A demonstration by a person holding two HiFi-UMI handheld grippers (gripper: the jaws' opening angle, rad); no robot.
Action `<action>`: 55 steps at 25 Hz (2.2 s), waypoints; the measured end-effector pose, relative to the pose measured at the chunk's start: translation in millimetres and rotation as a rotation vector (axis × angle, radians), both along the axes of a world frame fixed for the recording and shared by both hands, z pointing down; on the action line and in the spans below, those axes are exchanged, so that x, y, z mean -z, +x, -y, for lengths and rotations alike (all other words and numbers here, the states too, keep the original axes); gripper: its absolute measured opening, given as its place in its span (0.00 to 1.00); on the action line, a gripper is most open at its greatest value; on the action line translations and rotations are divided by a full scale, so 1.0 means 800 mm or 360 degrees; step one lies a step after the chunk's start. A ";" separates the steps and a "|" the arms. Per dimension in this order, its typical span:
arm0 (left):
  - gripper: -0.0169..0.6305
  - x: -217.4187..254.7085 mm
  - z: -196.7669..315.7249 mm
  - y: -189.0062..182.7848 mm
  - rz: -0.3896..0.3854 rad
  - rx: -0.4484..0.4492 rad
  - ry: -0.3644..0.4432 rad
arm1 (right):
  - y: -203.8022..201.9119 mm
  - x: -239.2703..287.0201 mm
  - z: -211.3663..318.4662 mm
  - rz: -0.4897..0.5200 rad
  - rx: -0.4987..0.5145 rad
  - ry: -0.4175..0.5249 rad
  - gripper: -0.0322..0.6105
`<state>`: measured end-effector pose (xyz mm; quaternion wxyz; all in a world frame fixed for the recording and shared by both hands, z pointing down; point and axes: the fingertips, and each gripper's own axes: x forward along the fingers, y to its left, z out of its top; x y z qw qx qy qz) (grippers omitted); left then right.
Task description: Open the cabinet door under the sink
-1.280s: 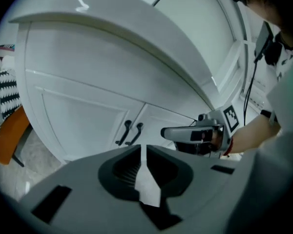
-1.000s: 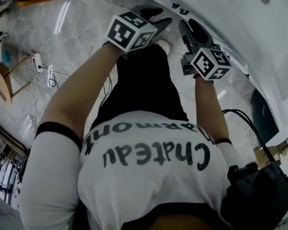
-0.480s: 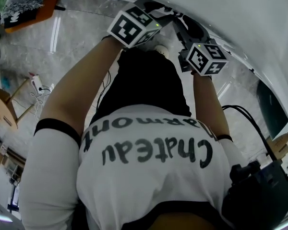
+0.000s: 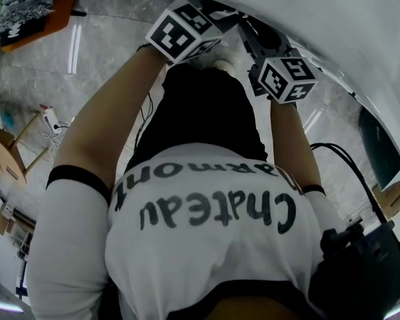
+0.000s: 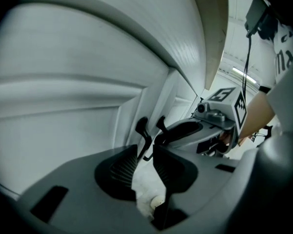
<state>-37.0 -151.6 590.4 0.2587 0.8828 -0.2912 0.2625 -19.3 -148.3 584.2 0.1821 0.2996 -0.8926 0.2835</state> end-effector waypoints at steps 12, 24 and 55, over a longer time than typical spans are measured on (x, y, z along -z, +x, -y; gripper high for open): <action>0.11 0.001 -0.004 0.006 0.0083 -0.0118 0.0159 | -0.003 0.001 -0.001 0.0033 0.0041 -0.0038 0.18; 0.13 -0.001 -0.039 0.006 0.0145 -0.0156 0.0001 | -0.005 -0.003 -0.035 -0.0363 0.0263 -0.0033 0.16; 0.30 -0.023 -0.129 -0.012 0.0644 -0.0683 0.0058 | -0.008 -0.012 -0.118 -0.0740 0.0606 -0.0063 0.27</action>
